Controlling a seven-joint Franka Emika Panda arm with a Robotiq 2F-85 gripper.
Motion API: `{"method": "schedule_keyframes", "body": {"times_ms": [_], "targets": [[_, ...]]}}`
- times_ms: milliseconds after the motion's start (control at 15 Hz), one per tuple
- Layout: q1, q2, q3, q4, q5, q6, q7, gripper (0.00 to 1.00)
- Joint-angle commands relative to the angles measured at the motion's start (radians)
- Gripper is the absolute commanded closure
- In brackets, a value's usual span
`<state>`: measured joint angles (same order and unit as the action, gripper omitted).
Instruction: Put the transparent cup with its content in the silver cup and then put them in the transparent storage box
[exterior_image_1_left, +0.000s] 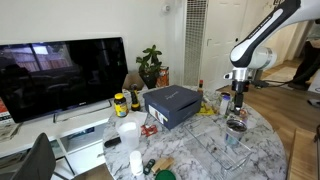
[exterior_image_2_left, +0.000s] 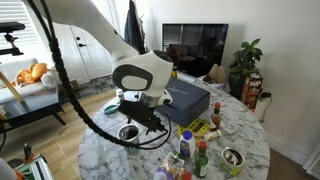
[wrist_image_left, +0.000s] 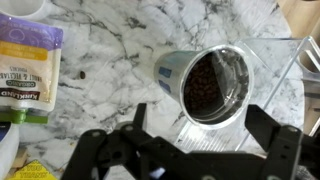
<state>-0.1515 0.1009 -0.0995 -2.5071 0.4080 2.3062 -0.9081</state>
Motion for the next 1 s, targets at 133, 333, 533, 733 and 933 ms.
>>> {"method": "schedule_keyframes", "body": {"times_ms": [133, 333, 533, 733, 933], "targets": [[-0.005, 0.009, 0.007, 0.001, -0.002, 0.005, 0.004, 0.00], [-0.007, 0.055, 0.011, 0.013, 0.012, -0.004, -0.012, 0.00], [-0.009, 0.095, 0.021, 0.011, 0.004, 0.005, -0.015, 0.00], [-0.018, 0.128, 0.033, 0.013, 0.004, 0.003, -0.024, 0.00], [-0.025, 0.153, 0.042, 0.012, 0.002, 0.002, -0.028, 0.00]]}}
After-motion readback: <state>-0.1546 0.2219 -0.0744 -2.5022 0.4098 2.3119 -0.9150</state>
